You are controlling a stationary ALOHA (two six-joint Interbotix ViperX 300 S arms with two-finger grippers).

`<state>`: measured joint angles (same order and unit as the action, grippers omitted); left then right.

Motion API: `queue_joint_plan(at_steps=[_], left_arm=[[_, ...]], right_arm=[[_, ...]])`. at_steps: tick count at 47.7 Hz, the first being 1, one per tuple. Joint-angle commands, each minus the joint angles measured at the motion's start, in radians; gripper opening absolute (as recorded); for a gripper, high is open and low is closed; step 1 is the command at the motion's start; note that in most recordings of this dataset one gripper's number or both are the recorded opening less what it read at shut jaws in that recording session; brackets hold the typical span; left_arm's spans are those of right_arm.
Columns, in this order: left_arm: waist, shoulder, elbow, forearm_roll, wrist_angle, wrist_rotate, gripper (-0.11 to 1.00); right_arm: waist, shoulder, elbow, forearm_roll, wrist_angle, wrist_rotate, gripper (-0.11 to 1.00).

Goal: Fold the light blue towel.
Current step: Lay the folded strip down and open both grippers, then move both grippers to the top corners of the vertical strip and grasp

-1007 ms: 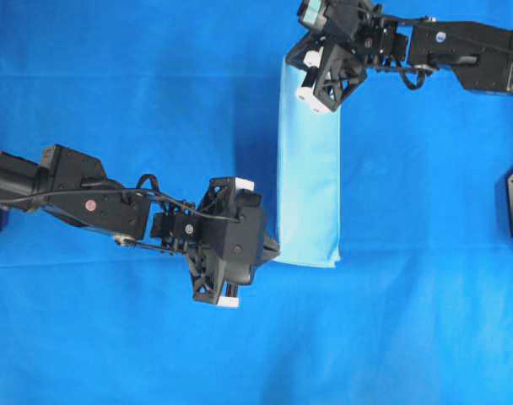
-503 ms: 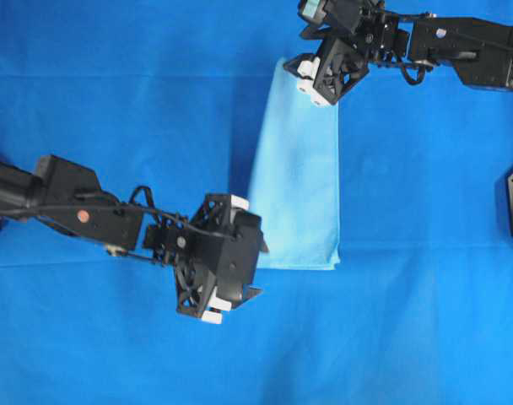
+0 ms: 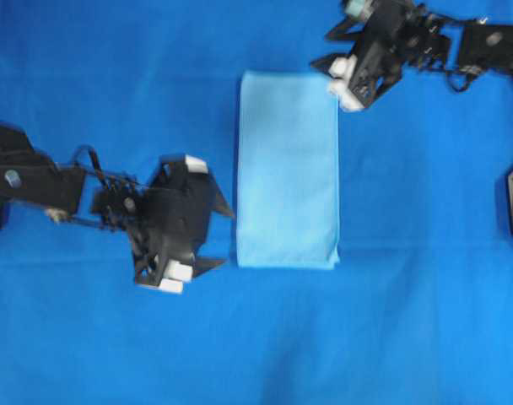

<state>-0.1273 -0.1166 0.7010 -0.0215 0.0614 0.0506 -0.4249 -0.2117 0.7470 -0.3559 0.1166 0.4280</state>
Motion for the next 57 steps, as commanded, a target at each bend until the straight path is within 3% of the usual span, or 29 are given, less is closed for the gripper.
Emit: queue_joint_plan(at_steps=[1,13,22,29,45,57], left_arm=[[0.029,-0.058,0.029,-0.002,-0.052,0.0,0.77],[0.106,-0.189,0.187,-0.002,-0.261,0.0,0.77],[0.155,-0.318,0.304,-0.002,-0.345,-0.009,0.77],[0.173,-0.385,0.356,-0.002,-0.377,-0.015,0.77],[0.181,-0.345,0.331,-0.002,-0.377,-0.015,0.77],[0.287,-0.224,0.239,-0.002,-0.383,-0.014,0.77]], right_arm=[[0.034,-0.106,0.048,0.018,-0.012,0.002,0.62],[0.167,-0.333,0.224,0.089,-0.078,0.002,0.62],[0.238,-0.433,0.311,0.123,-0.118,0.002,0.62],[0.238,-0.44,0.359,0.135,-0.176,0.002,0.62],[0.219,-0.414,0.345,0.135,-0.198,-0.002,0.62],[0.069,-0.313,0.291,0.106,-0.198,-0.023,0.62]])
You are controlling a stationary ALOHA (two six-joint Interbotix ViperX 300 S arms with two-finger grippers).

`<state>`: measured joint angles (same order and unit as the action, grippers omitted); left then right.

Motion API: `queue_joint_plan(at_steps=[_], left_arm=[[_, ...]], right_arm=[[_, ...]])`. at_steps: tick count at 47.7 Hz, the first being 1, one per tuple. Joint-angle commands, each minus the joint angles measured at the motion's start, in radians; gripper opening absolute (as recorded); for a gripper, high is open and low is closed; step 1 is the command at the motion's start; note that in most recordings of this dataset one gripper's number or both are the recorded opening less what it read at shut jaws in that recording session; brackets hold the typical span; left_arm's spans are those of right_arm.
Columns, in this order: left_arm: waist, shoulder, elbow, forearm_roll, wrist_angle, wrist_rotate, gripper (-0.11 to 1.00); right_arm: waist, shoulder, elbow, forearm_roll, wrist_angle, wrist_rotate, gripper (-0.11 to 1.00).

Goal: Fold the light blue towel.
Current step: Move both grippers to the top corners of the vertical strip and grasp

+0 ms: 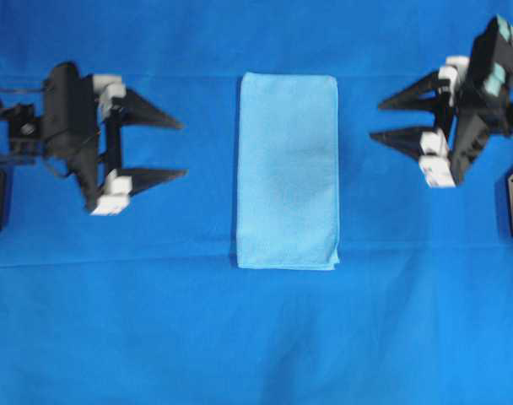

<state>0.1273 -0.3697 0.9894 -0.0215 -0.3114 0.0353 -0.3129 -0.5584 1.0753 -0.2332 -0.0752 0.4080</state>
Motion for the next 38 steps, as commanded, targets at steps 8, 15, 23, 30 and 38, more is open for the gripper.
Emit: queue_joint_plan(at_steps=[8,15,23,30,38], left_arm=[[0.118,0.166,-0.138,-0.002,-0.011,0.009,0.77],[0.178,0.295,-0.215,-0.002,-0.011,0.014,0.77],[0.225,0.43,-0.287,-0.002,-0.011,0.015,0.77],[0.258,0.511,-0.328,-0.002,-0.011,0.017,0.77],[0.296,0.594,-0.365,-0.002,-0.012,0.018,0.77]], right_arm=[[-0.13,0.16,-0.103,-0.078,0.0,-0.014,0.62],[-0.169,0.284,-0.172,-0.126,0.014,-0.017,0.62],[-0.183,0.443,-0.247,-0.158,0.017,-0.017,0.62],[-0.186,0.551,-0.307,-0.179,0.04,-0.017,0.62],[-0.199,0.62,-0.357,-0.196,0.123,-0.017,0.62]])
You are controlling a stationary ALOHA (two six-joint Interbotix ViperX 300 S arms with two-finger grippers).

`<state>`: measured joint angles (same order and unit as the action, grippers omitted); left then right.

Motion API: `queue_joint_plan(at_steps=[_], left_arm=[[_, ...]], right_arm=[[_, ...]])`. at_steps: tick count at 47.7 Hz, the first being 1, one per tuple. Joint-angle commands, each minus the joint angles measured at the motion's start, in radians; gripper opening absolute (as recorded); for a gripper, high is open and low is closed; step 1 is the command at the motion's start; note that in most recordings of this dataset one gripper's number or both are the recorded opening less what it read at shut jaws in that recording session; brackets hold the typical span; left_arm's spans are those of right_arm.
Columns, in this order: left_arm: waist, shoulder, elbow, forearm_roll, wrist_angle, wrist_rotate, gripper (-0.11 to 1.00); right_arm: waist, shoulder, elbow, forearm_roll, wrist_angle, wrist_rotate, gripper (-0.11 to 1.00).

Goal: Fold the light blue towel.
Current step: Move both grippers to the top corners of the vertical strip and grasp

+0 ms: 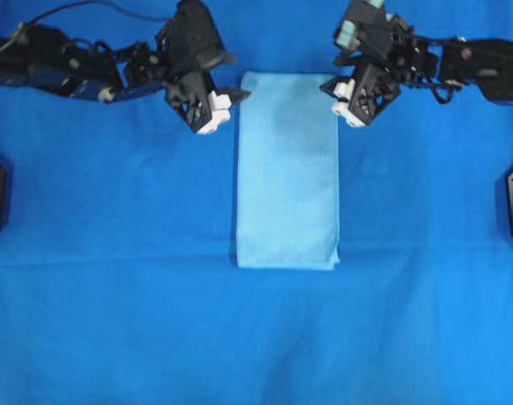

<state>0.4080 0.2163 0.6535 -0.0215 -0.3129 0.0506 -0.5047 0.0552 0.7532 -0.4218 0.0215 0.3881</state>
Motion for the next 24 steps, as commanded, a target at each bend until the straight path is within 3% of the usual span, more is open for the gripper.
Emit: queue_joint_plan(at_steps=[1,16,24], left_arm=[[0.02,0.017,-0.032,-0.002,-0.011,0.003,0.77],[0.028,0.118,-0.074,-0.002,-0.049,0.005,0.76],[0.028,0.13,-0.072,0.0,-0.038,0.035,0.69]], right_arm=[[-0.009,0.012,-0.038,-0.009,0.032,0.003,0.62],[-0.031,0.087,-0.048,-0.023,0.028,0.003,0.62],[-0.032,0.097,-0.048,-0.023,0.032,0.003,0.61]])
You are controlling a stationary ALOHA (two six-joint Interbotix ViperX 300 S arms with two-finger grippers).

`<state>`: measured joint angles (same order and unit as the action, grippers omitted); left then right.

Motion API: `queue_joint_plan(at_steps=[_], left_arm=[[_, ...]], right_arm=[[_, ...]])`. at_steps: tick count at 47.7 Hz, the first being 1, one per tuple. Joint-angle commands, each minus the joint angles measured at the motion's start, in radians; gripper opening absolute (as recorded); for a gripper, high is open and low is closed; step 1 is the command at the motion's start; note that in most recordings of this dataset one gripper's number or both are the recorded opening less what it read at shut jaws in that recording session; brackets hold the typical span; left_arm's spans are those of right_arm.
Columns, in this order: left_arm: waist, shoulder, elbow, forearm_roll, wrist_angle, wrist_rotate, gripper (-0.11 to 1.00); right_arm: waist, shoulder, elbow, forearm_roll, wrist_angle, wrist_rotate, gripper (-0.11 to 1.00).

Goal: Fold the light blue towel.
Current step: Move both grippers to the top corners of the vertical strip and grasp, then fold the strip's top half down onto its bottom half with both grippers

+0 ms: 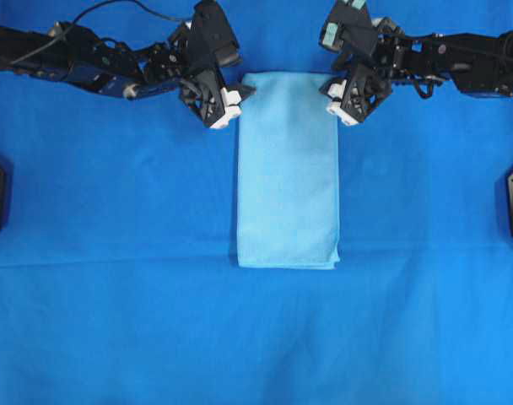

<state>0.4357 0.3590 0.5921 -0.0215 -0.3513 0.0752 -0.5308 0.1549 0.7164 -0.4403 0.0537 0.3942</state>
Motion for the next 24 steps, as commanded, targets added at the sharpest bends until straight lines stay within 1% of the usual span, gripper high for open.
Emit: queue_joint_plan(at_steps=[1,3,5,7,12,13,14,24], left_arm=[[0.0,-0.012,-0.009,0.0,0.002,0.017,0.64],[0.0,-0.014,-0.009,0.0,0.006,0.031,0.56],[0.0,-0.012,-0.009,-0.002,0.011,0.043,0.46],[0.0,-0.012,-0.011,0.0,0.015,0.051,0.35],[-0.003,-0.011,-0.018,0.0,0.023,0.064,0.1],[-0.003,-0.011,-0.018,0.0,0.023,0.067,0.06],[-0.005,-0.011,-0.02,0.0,0.023,0.071,0.04],[-0.002,-0.021,-0.032,-0.002,0.025,0.092,0.03]], right_arm=[[-0.006,-0.003,-0.011,-0.005,0.0,-0.003,0.6],[-0.008,-0.003,-0.009,-0.005,0.002,-0.002,0.57],[-0.006,-0.003,-0.008,-0.003,0.002,0.003,0.51],[-0.006,-0.005,-0.006,-0.003,0.003,0.009,0.41],[-0.006,-0.006,-0.003,0.005,0.011,0.018,0.1],[-0.006,-0.006,-0.003,0.008,0.011,0.02,0.06],[-0.006,-0.006,-0.003,0.009,0.012,0.021,0.05],[-0.006,-0.009,-0.002,0.037,0.012,0.023,0.05]])
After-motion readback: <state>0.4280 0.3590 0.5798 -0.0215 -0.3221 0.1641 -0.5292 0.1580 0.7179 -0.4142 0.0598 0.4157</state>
